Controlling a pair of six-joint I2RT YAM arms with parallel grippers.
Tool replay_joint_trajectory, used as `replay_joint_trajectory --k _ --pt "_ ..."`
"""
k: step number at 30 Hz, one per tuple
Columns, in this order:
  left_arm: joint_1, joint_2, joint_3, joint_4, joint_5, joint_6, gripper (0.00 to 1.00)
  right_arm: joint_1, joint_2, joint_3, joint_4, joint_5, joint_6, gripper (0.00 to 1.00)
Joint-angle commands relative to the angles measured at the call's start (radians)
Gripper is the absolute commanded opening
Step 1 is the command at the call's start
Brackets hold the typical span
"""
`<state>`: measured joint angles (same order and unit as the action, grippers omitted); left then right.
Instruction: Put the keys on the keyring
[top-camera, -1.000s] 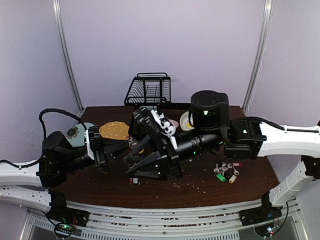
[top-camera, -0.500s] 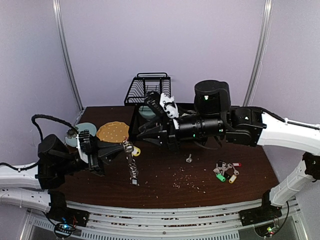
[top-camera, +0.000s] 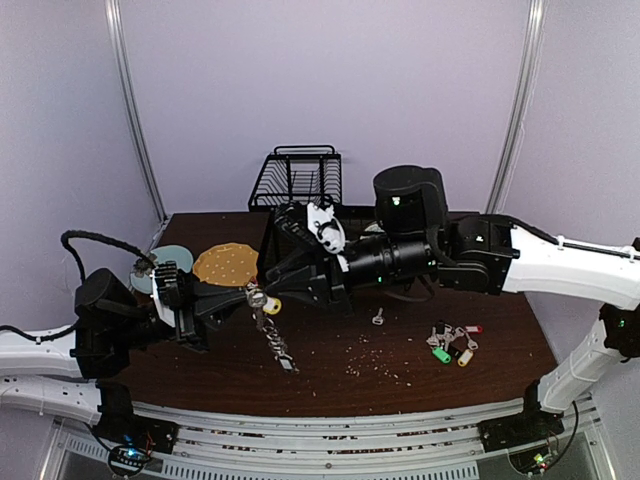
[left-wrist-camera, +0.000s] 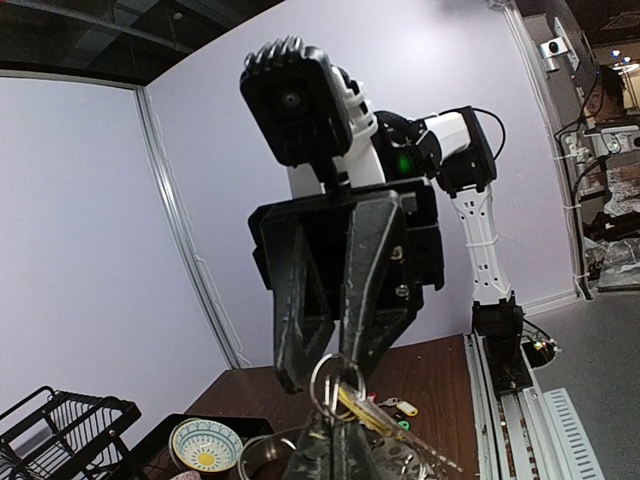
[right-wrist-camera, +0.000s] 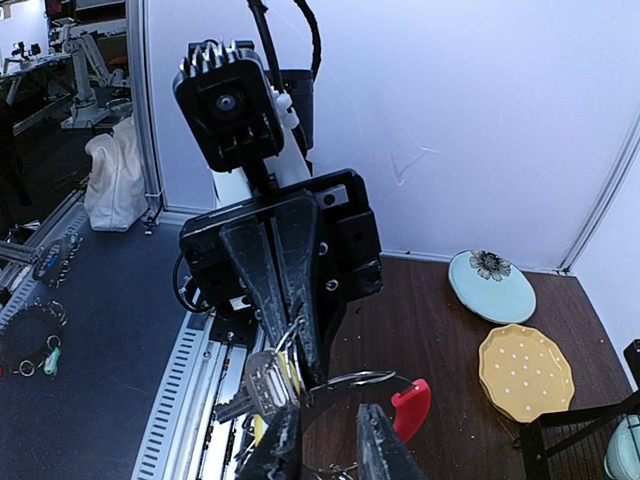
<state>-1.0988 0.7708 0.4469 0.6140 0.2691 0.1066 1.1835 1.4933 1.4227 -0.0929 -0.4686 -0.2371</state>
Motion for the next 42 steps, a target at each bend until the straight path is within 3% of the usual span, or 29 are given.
replay_joint_trajectory --k 1,10,14,20,23,28,32,35,37,42 --pt "0.004 -0.005 -0.001 0.072 0.010 0.009 0.00 0.010 0.024 0.042 0.031 -0.033 -0.011 0.21" --pt "0.004 -0.004 0.003 0.065 0.012 0.007 0.00 0.027 0.031 0.047 0.055 -0.015 -0.012 0.17" --pt "0.004 -0.007 0.003 0.064 0.010 0.009 0.00 0.033 0.036 0.051 0.046 -0.004 -0.022 0.10" --pt "0.004 -0.009 0.003 0.064 0.012 0.007 0.00 0.041 0.045 0.055 0.038 0.008 -0.029 0.09" --pt "0.004 -0.007 0.003 0.064 0.015 0.005 0.00 0.047 0.053 0.065 0.030 0.008 -0.036 0.00" --pt "0.004 -0.008 0.003 0.060 0.018 0.005 0.00 0.050 0.045 0.055 0.028 0.017 -0.049 0.00" --pt "0.004 -0.004 0.010 0.048 0.025 0.004 0.00 0.054 0.055 0.064 0.014 0.029 -0.059 0.08" --pt "0.004 0.000 0.012 0.044 0.029 0.006 0.00 0.059 0.066 0.078 0.003 0.029 -0.066 0.07" --pt "0.004 -0.002 0.011 0.046 0.028 0.007 0.00 0.060 0.066 0.077 0.001 0.032 -0.068 0.00" --pt "0.004 0.000 0.011 0.044 0.033 0.001 0.00 0.061 0.045 0.053 0.015 0.034 -0.068 0.00"
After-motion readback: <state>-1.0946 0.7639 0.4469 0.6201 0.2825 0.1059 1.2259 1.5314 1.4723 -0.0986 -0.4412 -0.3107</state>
